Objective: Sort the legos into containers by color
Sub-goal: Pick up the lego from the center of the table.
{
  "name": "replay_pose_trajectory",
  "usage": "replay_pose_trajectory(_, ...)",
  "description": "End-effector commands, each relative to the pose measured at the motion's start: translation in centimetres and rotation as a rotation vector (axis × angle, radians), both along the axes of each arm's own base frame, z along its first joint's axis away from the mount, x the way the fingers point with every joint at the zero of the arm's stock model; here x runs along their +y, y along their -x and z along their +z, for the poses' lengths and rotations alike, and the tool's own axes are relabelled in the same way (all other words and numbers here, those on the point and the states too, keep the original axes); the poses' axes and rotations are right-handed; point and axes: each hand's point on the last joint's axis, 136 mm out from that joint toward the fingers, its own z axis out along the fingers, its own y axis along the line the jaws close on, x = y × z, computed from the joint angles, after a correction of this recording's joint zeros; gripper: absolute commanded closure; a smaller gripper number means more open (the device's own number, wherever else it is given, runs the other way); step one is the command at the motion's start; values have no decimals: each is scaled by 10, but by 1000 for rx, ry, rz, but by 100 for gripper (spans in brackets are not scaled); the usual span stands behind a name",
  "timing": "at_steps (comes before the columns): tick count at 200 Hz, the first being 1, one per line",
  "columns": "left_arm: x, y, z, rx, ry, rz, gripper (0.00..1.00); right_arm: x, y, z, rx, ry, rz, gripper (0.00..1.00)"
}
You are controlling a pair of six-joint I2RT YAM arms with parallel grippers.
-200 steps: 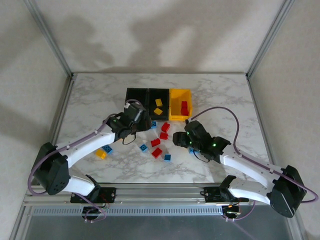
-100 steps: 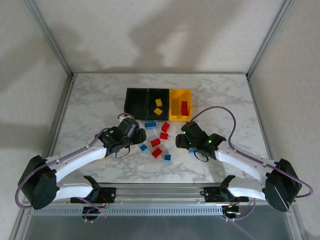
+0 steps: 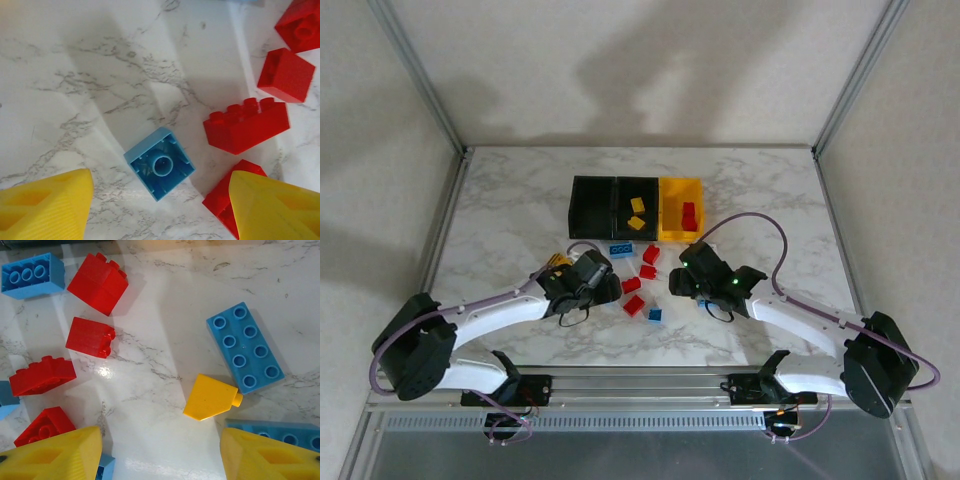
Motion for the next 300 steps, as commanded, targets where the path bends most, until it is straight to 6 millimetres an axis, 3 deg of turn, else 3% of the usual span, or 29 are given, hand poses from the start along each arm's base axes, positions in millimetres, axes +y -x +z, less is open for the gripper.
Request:
replay_pose_trajectory(1,8,3,-12,16,-19,73,28,-1,0,1,-2,-18,-15,36)
replay_pose_trajectory(58,-7,0,-24,35,-17,58,27,-2,0,-1,-4,-8,-11,36)
replay_pose_trajectory(101,-11,-4,-38,51,-60,49,32,-3,1,-2,-5,-8,-10,36)
replay_pose_trajectory(153,-6,-4,-37,52,-103,39,64,-5,1,-2,-11,-13,-18,36)
replay_pose_trajectory(175,-4,-6,-28,31,-111,34,72,-4,1,0,-17,-21,-14,37)
replay_pose_trajectory(193,-1,-10,-16,0,-123,35,72,1,0,5,-32,-49,8,37)
replay_pose_trajectory(237,1,-24,9,-52,-108,33,74,46,16,31,-79,-203,238,37)
replay_pose_trajectory(300,14,-64,39,-108,-104,66,75,68,16,45,-109,-266,302,37)
